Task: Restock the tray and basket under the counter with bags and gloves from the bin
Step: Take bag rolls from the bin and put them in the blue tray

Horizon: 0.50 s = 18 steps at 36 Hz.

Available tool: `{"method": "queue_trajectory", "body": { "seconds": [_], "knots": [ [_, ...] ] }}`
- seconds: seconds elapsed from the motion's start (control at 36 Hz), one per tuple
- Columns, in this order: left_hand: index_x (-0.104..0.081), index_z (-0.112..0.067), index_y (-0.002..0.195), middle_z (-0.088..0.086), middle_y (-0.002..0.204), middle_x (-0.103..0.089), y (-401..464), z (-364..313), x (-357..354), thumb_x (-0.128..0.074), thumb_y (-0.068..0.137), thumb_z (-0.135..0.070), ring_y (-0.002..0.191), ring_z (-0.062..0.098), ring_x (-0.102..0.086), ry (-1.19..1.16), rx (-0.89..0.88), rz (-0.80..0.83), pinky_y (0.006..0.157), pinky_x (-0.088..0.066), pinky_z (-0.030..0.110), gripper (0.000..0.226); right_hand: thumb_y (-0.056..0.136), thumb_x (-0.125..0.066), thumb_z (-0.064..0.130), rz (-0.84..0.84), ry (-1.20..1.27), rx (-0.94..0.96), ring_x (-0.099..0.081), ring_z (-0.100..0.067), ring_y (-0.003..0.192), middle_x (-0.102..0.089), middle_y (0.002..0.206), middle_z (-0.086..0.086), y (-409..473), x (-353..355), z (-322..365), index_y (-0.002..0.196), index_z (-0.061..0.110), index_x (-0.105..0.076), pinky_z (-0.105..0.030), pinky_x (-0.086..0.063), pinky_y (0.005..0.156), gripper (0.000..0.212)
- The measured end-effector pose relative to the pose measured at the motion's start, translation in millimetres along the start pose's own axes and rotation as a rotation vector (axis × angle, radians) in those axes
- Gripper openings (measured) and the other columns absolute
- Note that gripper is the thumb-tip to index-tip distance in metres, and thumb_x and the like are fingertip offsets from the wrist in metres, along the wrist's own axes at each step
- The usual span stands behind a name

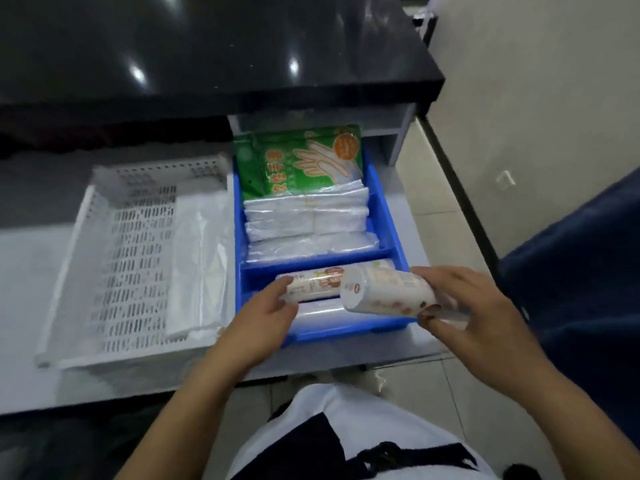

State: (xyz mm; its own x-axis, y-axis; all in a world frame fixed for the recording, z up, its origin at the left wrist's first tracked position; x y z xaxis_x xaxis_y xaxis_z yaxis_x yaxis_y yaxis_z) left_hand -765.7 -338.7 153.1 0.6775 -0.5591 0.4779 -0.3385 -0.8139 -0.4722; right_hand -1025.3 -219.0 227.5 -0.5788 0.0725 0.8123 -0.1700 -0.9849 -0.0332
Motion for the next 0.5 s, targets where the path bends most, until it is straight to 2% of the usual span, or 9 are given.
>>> {"method": "queue_trajectory", "body": {
  "seconds": [0.06,0.11,0.22,0.28,0.33,0.42,0.5],
  "knots": [
    [-0.05,-0.039,0.14,-0.011,0.14,-0.054,9,-1,-1,-0.053,0.097,-0.034,0.116,0.01,-0.057,-0.257,0.07,-0.012,0.099,-0.048,0.035,0.043,0.078,-0.08,0.019,0.081,-0.107,0.083,-0.052,-0.017,0.116,-0.06,0.127,0.004,15,-5,11,0.134,0.028,-0.057,-0.035,-0.046,0.096,0.062],
    [-0.056,-0.037,0.134,-0.008,0.138,-0.058,18,-5,2,-0.055,0.093,-0.04,0.121,0.013,-0.057,-0.376,0.092,-0.037,0.106,-0.045,0.042,0.042,0.076,-0.081,0.022,0.144,-0.215,0.172,-0.054,-0.019,0.116,-0.061,0.127,0.002,27,-11,24,0.133,0.027,-0.057,-0.036,-0.047,0.094,0.063],
    [-0.058,-0.033,0.134,-0.007,0.134,-0.059,25,-19,8,-0.051,0.097,-0.042,0.114,0.009,-0.06,-0.519,0.103,-0.043,0.094,-0.047,0.027,0.039,0.076,-0.078,0.024,0.208,-0.349,0.366,-0.058,-0.023,0.101,-0.061,0.115,0.001,49,-26,49,0.131,0.028,-0.059,-0.035,-0.046,0.081,0.058],
    [-0.059,-0.031,0.132,-0.002,0.129,-0.06,21,-24,11,-0.048,0.098,-0.044,0.109,0.009,-0.061,-0.545,0.106,-0.055,0.092,-0.048,0.029,0.038,0.079,-0.073,0.026,0.224,-0.416,0.409,-0.056,-0.025,0.099,-0.058,0.115,0.001,62,-38,58,0.132,0.03,-0.056,-0.034,-0.039,0.078,0.056],
    [-0.064,-0.032,0.123,0.001,0.128,-0.062,16,-27,17,-0.049,0.098,-0.041,0.109,0.01,-0.06,-0.567,0.085,-0.129,0.095,-0.05,0.033,0.03,0.082,-0.067,0.028,0.268,-0.475,0.432,-0.053,-0.025,0.102,-0.055,0.118,0.001,73,-55,62,0.133,0.031,-0.052,-0.035,-0.034,0.076,0.053],
    [-0.068,-0.032,0.116,-0.009,0.126,-0.066,-3,-28,32,-0.051,0.1,-0.029,0.117,0.008,-0.058,-0.609,-0.028,-0.331,0.102,-0.045,0.03,0.023,0.088,-0.061,0.033,0.347,-0.518,0.417,-0.052,-0.025,0.106,-0.054,0.121,0.001,83,-78,61,0.126,0.03,-0.05,-0.033,-0.027,0.07,0.04],
    [-0.07,-0.031,0.115,-0.014,0.118,-0.07,-30,-23,41,-0.058,0.097,-0.024,0.114,0.004,-0.062,-0.59,-0.141,-0.439,0.096,-0.049,0.025,0.022,0.092,-0.057,0.033,0.339,-0.505,0.361,-0.053,-0.025,0.107,-0.055,0.122,0.0,89,-87,53,0.126,0.029,-0.049,-0.033,-0.031,0.07,0.036]
  ]
}}
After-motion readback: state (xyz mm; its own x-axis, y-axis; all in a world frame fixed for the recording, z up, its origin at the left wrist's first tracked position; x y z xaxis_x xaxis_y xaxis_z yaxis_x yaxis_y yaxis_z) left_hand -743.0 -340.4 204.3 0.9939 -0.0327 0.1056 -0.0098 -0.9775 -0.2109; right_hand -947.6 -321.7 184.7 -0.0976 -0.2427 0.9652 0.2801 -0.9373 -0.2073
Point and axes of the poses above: each hand's wrist, its own y-axis towards the middle knuckle, its own x-axis out of the back of the hand, z = x × y, the point moved 4 cm from there along y, towards the middle knuckle
